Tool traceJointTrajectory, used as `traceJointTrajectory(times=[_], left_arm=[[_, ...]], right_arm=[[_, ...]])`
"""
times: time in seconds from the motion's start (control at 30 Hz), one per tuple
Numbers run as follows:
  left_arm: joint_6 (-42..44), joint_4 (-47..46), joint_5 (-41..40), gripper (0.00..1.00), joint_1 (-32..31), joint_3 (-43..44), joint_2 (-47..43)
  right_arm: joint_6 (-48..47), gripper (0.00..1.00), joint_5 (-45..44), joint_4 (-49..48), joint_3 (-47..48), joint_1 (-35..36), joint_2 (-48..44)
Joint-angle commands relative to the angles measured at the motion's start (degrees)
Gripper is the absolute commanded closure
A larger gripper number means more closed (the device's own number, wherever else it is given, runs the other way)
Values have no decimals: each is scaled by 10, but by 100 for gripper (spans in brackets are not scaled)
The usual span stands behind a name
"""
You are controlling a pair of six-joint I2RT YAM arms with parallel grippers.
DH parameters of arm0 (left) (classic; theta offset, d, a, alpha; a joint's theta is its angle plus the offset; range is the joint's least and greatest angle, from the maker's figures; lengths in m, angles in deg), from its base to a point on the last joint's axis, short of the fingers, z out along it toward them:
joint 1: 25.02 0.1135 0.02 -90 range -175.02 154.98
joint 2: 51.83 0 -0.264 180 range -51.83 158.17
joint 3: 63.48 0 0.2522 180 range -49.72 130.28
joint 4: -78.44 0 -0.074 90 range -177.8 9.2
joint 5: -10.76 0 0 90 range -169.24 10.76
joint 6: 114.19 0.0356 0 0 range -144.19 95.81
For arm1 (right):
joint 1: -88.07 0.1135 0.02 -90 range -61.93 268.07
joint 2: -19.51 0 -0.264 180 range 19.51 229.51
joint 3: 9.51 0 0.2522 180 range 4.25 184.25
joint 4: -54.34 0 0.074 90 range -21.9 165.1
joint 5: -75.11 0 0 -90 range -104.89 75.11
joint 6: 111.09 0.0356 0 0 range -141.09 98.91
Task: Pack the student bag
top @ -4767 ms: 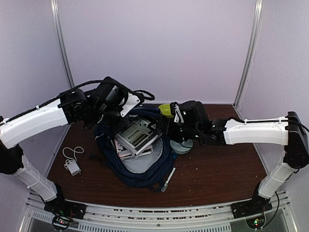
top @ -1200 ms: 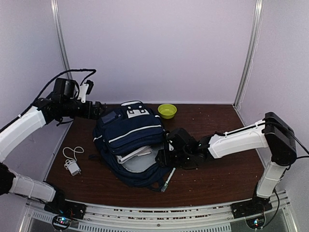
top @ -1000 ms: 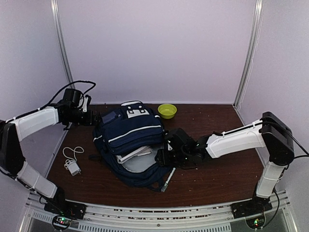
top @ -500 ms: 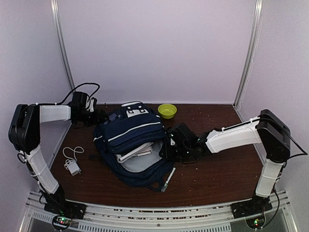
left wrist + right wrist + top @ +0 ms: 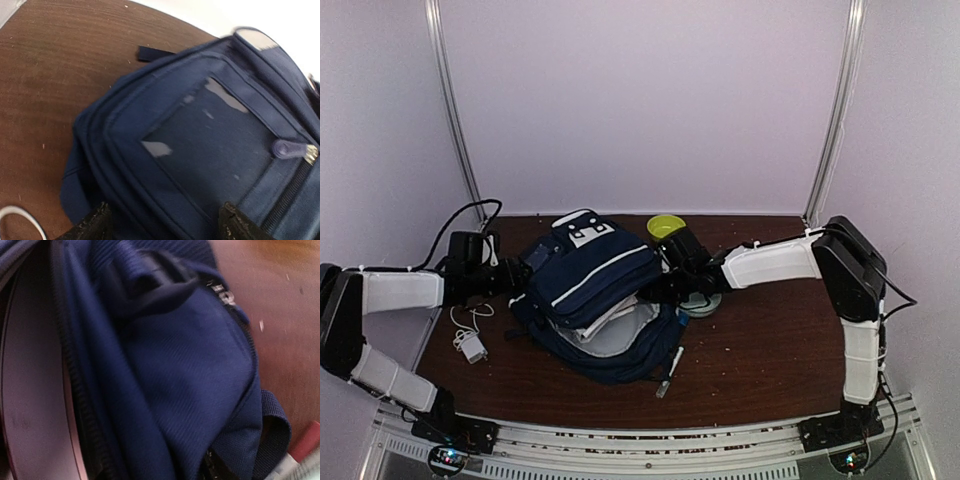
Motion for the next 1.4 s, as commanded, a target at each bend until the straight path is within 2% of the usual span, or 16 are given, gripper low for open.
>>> traceJointTrajectory(times=[0.0,0.13,0.3,0.43,0.57,0.63,0.77,0.87,0.93,1.13,1.37], left_arm=[[-48,43,-48,25,-85,-76,-86],[-102,67,-102,27,-157,-126,-185],[-146,152,-178,28,-249,-140,-273],[-162,196,-192,27,-278,-143,-323],[-118,261,-261,19,-276,-110,-367],[-73,263,-252,13,-258,-84,-371],[21,260,-115,6,-145,-17,-291],[30,226,-48,2,-44,-6,-222],[37,197,-33,2,-3,1,-183],[59,152,12,2,43,44,-47],[51,92,75,2,53,34,34]], right_arm=[[3,57,40,-12,104,-16,47],[9,58,82,16,181,-33,78],[-20,56,77,24,193,-50,47],[-22,54,74,29,154,-88,-4],[-52,54,26,41,83,-110,-84],[-71,54,17,45,45,-108,-123],[-92,51,-1,56,-31,-91,-192],[-95,49,-16,59,-84,-71,-232],[-87,48,-18,57,-113,-57,-247],[-53,45,-6,31,-164,-5,-212],[-30,42,6,12,-136,27,-140]])
